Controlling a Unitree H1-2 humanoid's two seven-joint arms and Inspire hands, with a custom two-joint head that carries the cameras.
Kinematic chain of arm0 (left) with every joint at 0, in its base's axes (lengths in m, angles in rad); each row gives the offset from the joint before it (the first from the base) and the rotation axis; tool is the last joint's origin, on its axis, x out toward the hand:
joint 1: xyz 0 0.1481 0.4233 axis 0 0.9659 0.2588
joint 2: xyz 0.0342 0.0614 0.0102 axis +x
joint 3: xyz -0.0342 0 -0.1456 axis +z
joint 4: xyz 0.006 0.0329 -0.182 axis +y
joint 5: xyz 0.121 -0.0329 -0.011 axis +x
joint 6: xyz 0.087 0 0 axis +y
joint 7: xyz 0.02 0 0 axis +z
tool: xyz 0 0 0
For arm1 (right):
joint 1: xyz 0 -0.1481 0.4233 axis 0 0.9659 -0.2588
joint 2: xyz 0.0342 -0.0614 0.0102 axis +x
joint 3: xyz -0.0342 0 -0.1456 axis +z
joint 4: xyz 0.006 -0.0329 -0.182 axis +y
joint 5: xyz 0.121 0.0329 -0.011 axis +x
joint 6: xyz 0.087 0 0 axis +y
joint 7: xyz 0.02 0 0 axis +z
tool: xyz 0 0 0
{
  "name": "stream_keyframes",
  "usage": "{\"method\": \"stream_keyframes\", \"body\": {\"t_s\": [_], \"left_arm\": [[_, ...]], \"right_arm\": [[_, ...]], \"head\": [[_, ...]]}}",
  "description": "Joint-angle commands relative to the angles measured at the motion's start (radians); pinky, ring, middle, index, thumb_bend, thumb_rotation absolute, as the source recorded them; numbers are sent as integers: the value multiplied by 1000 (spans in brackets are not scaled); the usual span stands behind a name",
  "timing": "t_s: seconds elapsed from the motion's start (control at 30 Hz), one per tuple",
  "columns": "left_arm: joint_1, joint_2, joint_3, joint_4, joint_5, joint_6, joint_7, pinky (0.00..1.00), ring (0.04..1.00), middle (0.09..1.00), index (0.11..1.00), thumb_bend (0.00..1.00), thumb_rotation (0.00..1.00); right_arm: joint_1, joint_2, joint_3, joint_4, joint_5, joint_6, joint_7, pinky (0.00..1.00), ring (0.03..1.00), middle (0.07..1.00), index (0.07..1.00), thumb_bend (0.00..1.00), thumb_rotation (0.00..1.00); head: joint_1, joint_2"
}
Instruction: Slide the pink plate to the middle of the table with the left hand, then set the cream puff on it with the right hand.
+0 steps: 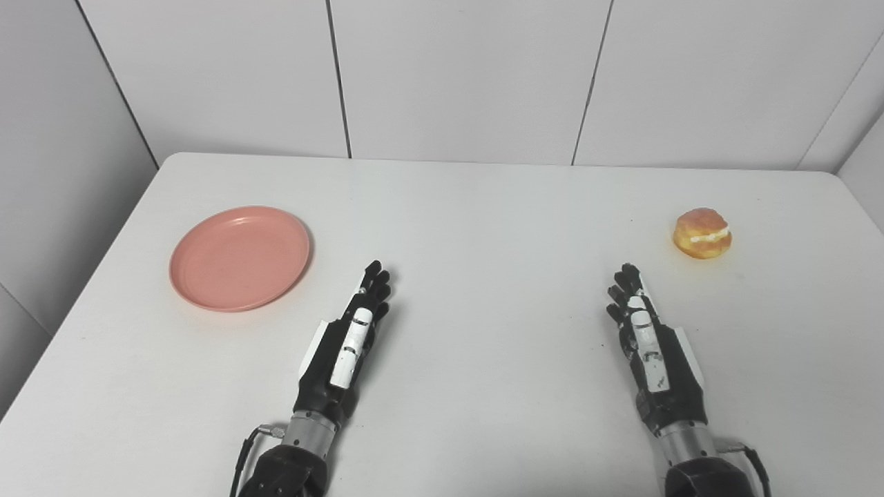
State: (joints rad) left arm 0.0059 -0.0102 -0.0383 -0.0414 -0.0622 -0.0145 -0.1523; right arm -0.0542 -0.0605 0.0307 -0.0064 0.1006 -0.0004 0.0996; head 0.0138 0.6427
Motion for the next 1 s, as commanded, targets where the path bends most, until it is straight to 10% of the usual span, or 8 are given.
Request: {"method": "stream_keyframes", "body": {"t_s": [0.0,0.97], "left_arm": [[30,2,2,50,-8,15,10,1000,1000,1000,1000,424,1000],[28,-2,-9,68,10,15,14,1000,1000,1000,1000,435,1000]], "right_arm": [[25,16,10,26,8,20,9,1000,999,1000,1000,215,1000],[20,4,5,60,19,-8,24,1000,1000,1000,1000,220,1000]], "head": [[0,1],[73,-46]]}}
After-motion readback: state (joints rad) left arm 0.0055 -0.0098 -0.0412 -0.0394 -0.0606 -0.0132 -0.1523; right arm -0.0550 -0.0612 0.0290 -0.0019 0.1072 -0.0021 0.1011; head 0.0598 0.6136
